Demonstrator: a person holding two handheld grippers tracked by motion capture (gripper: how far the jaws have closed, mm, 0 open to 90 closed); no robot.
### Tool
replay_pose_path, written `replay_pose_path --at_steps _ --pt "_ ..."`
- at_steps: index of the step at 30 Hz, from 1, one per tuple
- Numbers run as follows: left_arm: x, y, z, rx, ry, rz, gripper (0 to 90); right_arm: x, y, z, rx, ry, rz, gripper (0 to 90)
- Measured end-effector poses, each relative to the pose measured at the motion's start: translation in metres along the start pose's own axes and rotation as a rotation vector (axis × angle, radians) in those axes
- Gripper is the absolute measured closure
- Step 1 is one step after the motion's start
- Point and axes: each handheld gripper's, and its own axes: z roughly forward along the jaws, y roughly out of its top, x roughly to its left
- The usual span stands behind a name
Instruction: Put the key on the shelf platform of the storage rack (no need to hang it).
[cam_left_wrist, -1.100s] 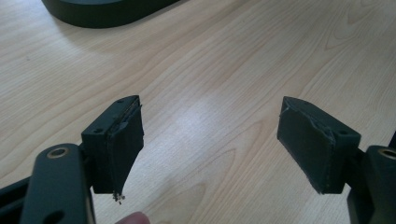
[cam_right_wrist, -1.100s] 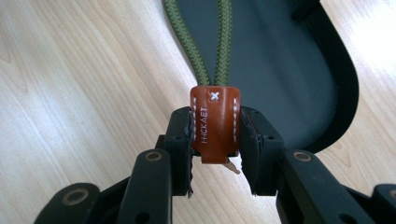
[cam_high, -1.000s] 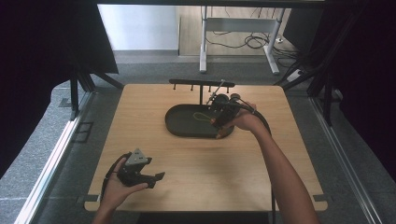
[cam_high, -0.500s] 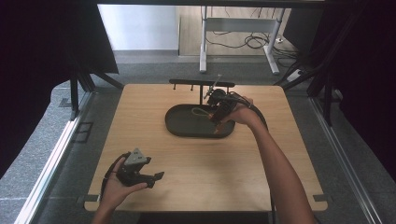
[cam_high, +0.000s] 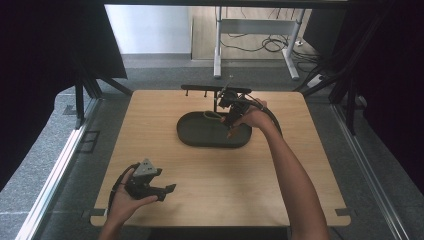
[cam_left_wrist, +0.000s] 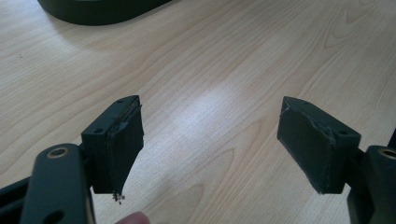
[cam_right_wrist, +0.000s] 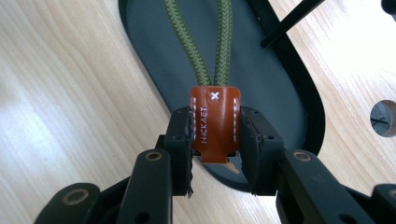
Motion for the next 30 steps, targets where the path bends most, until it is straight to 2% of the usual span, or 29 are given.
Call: replay_pose_path --at_steps 4,13,22,30 --pt "0.001 -0.001 -0.001 -0.006 0.002 -0.008 23.0 -0.004 0.000 0.012 0.004 0.002 0.004 66.8" --pt "-0.003 0.000 0.004 0.010 -0.009 0.009 23.0 -0.009 -0.004 0.035 0.015 0.005 0.021 66.7" --pt "-0.002 0.000 0.002 0.007 -0.005 0.003 23.0 -0.008 -0.007 0.053 0.020 0.006 0.036 66.4" --pt "0.000 -0.001 0.002 0.006 -0.003 -0.001 23.0 -0.005 -0.006 0.067 0.040 0.012 0.026 66.1"
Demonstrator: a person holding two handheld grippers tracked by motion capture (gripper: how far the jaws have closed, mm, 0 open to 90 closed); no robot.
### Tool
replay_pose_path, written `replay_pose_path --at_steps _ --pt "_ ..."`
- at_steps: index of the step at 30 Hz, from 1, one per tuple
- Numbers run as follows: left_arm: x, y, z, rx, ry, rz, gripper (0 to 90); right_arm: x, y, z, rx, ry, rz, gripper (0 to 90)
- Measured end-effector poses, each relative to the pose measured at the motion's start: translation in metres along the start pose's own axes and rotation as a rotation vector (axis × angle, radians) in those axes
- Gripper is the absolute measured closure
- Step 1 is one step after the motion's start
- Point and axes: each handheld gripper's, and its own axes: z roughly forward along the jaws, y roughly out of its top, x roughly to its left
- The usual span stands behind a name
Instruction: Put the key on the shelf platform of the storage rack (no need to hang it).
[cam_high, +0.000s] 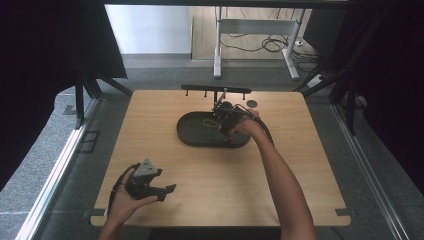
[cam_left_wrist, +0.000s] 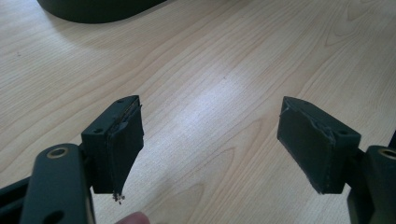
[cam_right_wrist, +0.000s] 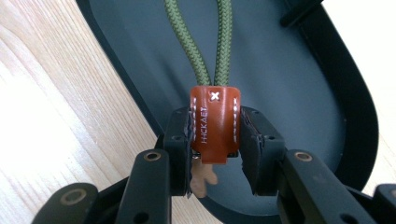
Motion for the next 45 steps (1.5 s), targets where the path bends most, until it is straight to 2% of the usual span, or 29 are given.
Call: replay_pose_path --at_steps 8,20,25,37,45 --pt "0.003 -0.001 -0.003 -0.006 0.008 -0.006 23.0 0.003 -0.002 0.008 0.020 -0.004 0.004 63.6" --pt "0.002 -0.001 -0.003 -0.002 0.009 -0.002 23.0 0.003 -0.008 -0.002 -0.036 -0.017 0.039 47.9" --pt "0.003 0.000 -0.004 -0.005 0.014 -0.003 23.0 0.007 -0.014 -0.010 -0.065 0.019 0.050 45.4" --pt "0.003 0.000 -0.006 -0.006 0.025 -0.002 23.0 0.019 -0.044 -0.033 -0.107 0.025 0.044 42.6" --pt "0.003 0.001 -0.006 -0.008 0.033 -0.005 23.0 0.031 -0.078 -0.047 -0.156 0.042 0.030 42.5"
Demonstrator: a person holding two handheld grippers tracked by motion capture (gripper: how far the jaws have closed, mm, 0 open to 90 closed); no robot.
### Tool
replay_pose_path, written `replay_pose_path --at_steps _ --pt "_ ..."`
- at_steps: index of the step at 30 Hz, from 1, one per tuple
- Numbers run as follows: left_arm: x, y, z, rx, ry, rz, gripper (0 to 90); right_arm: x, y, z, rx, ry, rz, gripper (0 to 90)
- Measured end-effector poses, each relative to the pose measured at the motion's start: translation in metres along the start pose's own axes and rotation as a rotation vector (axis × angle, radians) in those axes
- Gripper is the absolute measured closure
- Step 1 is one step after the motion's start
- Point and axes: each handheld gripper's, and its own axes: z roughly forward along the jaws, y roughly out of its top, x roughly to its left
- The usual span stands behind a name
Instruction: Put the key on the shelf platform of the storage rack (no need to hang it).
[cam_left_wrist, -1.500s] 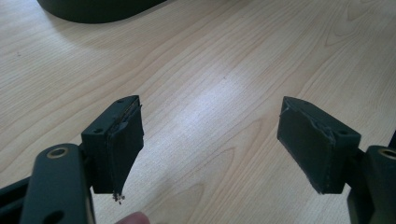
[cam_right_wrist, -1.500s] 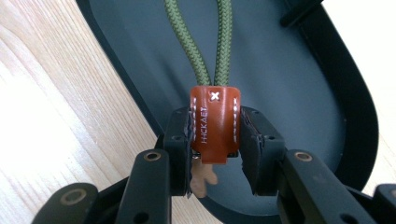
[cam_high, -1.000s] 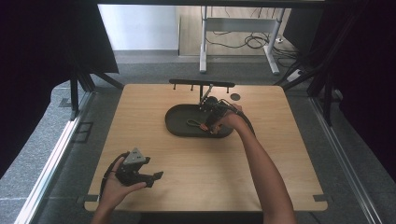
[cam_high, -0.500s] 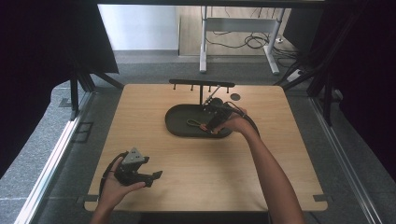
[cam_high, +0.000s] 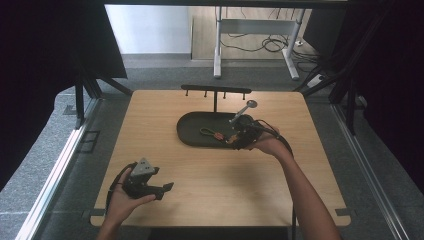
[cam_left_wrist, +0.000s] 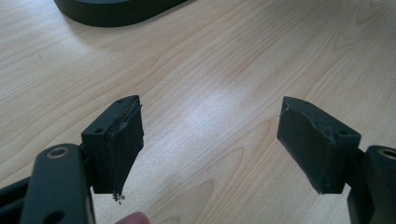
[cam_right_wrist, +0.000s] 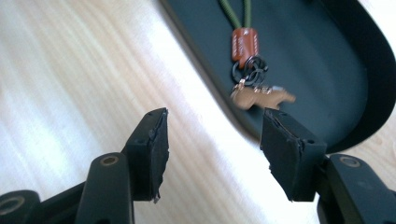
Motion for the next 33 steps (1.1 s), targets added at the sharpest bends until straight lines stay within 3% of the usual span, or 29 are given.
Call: replay_pose_path --at_steps 10,25,31,33 --pt "-0.002 0.000 0.003 0.011 0.000 0.008 23.0 0.012 -0.043 -0.019 -0.081 0.009 0.023 43.2" --pt "-0.004 0.000 0.008 0.029 0.000 0.016 23.0 0.028 -0.121 -0.010 -0.165 -0.019 0.094 44.5" --pt "-0.003 0.000 0.011 0.041 -0.001 0.007 23.0 0.035 -0.139 -0.011 -0.232 -0.014 0.113 44.1" --pt "-0.003 -0.001 0.013 0.046 -0.001 -0.003 23.0 0.038 -0.140 -0.011 -0.225 -0.017 0.115 42.5"
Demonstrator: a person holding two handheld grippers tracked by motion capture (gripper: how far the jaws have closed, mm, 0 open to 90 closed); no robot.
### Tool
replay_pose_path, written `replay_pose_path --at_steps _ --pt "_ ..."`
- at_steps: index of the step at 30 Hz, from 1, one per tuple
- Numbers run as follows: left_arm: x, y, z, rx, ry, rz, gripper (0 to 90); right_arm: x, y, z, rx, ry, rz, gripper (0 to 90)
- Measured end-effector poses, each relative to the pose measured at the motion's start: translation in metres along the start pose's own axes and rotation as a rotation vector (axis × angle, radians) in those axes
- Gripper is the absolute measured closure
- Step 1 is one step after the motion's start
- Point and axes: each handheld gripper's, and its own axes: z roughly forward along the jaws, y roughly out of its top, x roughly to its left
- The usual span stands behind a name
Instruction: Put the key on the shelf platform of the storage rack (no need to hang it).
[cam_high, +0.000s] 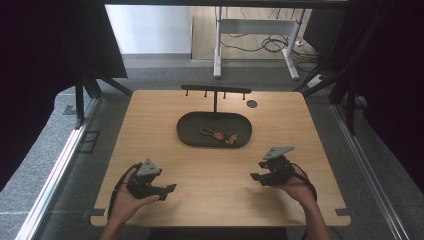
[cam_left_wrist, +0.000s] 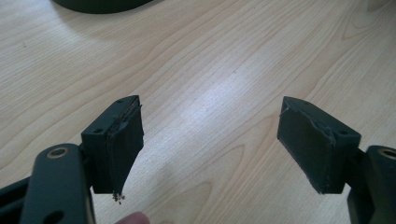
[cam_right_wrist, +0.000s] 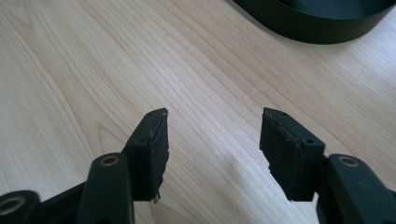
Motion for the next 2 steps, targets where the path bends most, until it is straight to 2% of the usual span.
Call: replay_pose_path --at_steps 2 --pt "0.0009 -0.0001 0.0013 0.004 0.004 0.000 23.0 0.0022 -0.0024 -0.0022 -0.008 -0.011 -0.011 42.3"
